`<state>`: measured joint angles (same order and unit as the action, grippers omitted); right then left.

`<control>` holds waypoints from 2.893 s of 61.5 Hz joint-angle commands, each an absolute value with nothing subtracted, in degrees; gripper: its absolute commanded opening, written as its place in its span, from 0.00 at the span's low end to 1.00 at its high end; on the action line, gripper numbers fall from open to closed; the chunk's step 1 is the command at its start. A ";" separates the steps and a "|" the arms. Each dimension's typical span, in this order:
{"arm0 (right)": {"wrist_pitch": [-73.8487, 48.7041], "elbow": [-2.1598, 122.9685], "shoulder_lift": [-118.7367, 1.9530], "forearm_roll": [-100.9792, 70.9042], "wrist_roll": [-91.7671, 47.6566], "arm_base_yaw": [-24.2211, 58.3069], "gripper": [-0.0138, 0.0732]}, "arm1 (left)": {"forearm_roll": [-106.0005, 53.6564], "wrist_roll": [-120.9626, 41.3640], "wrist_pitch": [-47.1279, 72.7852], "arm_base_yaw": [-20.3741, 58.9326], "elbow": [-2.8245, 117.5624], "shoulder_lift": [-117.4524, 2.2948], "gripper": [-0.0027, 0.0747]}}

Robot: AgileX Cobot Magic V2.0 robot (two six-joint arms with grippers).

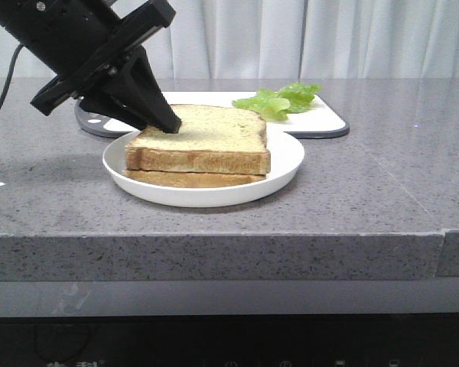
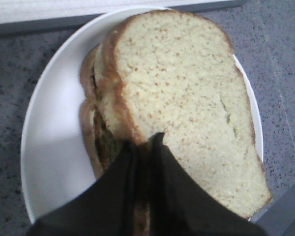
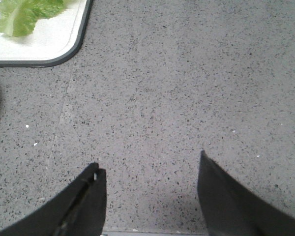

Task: Left arm grabs bread, right arm adds lettuce
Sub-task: 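Lift the top bread slice off the plate with the left gripper, then reach the right gripper to the lettuce leaf and grasp it, then carry the lettuce over the plate and lay it on the bottom slice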

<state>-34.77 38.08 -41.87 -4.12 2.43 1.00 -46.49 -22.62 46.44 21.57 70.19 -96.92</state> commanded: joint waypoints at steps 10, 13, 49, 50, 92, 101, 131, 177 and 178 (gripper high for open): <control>-31.27 40.10 -41.99 -5.50 1.99 0.71 0.66 | -47.84 -22.74 46.56 22.11 71.97 -90.75 0.01; -31.27 40.10 -41.99 -6.53 1.99 0.71 0.66 | -47.32 -22.74 45.74 22.00 71.97 -88.87 0.01; -33.93 51.74 -58.91 -21.57 -8.45 0.82 0.66 | -27.45 -12.17 43.83 22.00 62.60 -56.40 0.01; -33.93 52.19 -59.52 -22.66 -8.96 0.82 0.66 | -27.00 -11.76 43.93 22.00 62.13 -55.62 0.01; -37.59 81.05 -96.25 -50.43 -29.73 2.59 0.66 | -15.60 -4.44 44.00 22.00 54.78 -39.03 0.01; -37.98 88.10 -103.66 -50.43 -29.73 3.08 0.66 | -15.55 -4.44 44.00 22.00 54.78 -39.03 0.01; -38.54 105.69 -119.82 -51.88 -29.73 5.37 0.66 | -15.55 -4.44 44.11 22.00 54.78 -39.03 0.01; -44.97 106.84 -111.01 -53.71 -29.80 5.41 0.02 | -14.85 -4.44 44.24 22.00 54.78 -39.03 0.01; -45.29 106.31 -109.88 -53.84 -29.80 5.41 0.02 | -14.85 -4.44 44.24 22.00 54.78 -39.03 0.01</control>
<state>-43.73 105.70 -117.66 -50.70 -29.04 5.97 -14.01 -5.07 48.75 21.57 53.28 -39.05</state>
